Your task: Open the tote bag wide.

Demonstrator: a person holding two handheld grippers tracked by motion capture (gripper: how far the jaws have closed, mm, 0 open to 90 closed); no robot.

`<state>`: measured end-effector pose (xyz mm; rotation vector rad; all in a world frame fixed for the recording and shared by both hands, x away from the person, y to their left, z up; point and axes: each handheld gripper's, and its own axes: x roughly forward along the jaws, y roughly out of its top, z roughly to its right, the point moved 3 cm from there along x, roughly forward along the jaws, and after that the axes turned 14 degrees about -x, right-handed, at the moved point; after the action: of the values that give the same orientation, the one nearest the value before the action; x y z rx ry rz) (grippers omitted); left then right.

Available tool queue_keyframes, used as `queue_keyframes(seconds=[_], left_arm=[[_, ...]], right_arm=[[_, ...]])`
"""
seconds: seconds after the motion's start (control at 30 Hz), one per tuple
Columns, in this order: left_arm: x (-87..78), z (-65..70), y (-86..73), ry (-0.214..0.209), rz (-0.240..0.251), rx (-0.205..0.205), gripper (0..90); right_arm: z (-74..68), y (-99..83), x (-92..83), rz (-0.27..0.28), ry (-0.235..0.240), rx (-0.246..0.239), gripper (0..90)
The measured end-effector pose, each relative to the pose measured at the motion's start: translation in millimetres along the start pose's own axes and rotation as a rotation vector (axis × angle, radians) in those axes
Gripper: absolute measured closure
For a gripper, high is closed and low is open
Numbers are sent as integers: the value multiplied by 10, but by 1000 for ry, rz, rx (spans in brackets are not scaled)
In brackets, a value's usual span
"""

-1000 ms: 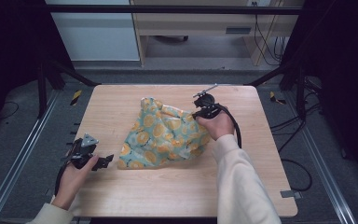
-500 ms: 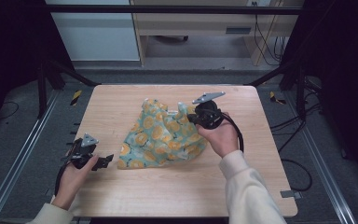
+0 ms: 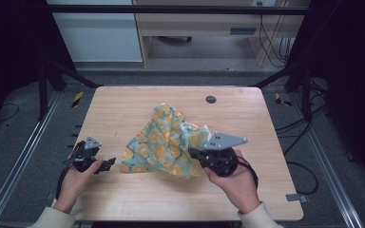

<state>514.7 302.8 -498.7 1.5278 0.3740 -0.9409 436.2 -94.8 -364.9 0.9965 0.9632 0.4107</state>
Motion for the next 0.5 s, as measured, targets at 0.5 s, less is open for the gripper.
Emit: queue_keyframes(seconds=[0.5], left_arm=[[-187,262,222,-56,60,69,168]], right_arm=[[-299,-854,341,-141,68,89,900]])
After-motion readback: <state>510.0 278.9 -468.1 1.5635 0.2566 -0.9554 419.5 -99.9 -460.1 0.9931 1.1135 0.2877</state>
